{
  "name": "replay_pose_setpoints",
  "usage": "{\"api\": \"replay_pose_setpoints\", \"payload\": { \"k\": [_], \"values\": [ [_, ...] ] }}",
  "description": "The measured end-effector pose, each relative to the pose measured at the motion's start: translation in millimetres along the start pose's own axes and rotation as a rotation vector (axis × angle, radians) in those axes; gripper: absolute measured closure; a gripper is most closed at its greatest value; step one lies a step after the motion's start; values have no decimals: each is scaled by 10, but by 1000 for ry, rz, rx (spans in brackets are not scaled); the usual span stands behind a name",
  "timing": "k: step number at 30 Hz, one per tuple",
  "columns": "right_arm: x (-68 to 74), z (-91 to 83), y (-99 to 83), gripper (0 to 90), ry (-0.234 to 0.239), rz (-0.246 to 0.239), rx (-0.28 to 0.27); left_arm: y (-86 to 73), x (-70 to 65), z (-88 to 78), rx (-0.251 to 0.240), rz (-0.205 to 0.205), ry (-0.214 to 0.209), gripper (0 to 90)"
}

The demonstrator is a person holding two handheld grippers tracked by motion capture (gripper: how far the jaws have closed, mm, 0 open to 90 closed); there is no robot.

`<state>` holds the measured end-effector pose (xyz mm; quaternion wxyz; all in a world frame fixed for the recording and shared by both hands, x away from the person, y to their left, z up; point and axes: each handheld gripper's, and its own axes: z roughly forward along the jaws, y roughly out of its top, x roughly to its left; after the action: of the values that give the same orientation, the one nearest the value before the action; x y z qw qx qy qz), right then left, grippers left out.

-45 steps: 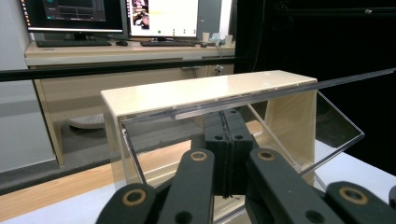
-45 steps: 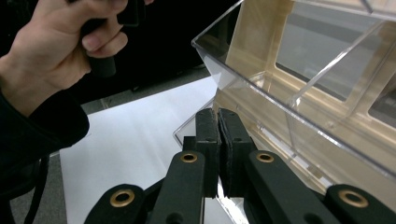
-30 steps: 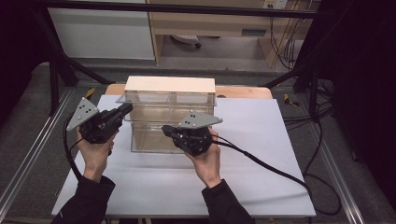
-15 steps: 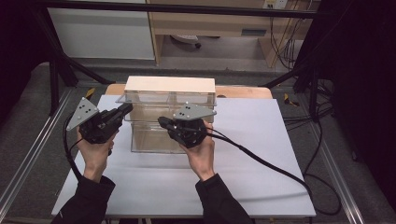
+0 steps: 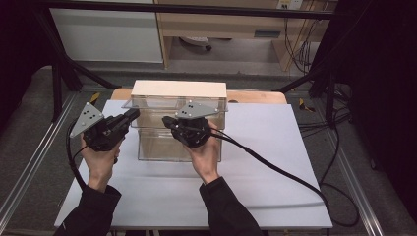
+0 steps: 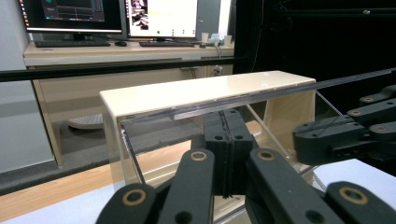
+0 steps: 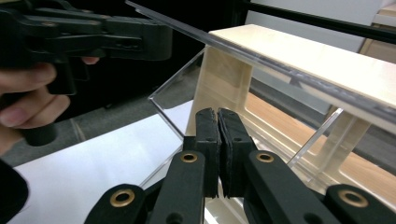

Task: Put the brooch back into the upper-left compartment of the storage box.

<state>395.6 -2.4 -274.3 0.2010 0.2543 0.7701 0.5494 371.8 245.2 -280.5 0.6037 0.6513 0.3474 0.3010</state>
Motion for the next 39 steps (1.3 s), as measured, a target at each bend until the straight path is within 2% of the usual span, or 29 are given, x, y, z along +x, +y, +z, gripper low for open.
{"api": "replay_pose_setpoints", "payload": {
  "k": [15, 25, 32, 39],
  "values": [
    [-61, 181, -48, 879, -31, 5, 30, 1, 0, -3, -2, 5, 5, 896],
    [-65, 261, -113, 875, -56, -9, 65, 3, -4, -6, -3, 5, 5, 896],
    [-69, 261, -121, 843, -62, -10, 88, 4, -5, -8, -3, 6, 5, 896],
    [-44, 170, -77, 796, -52, -19, 79, 3, -8, -6, -2, 2, -2, 896]
  ]
}}
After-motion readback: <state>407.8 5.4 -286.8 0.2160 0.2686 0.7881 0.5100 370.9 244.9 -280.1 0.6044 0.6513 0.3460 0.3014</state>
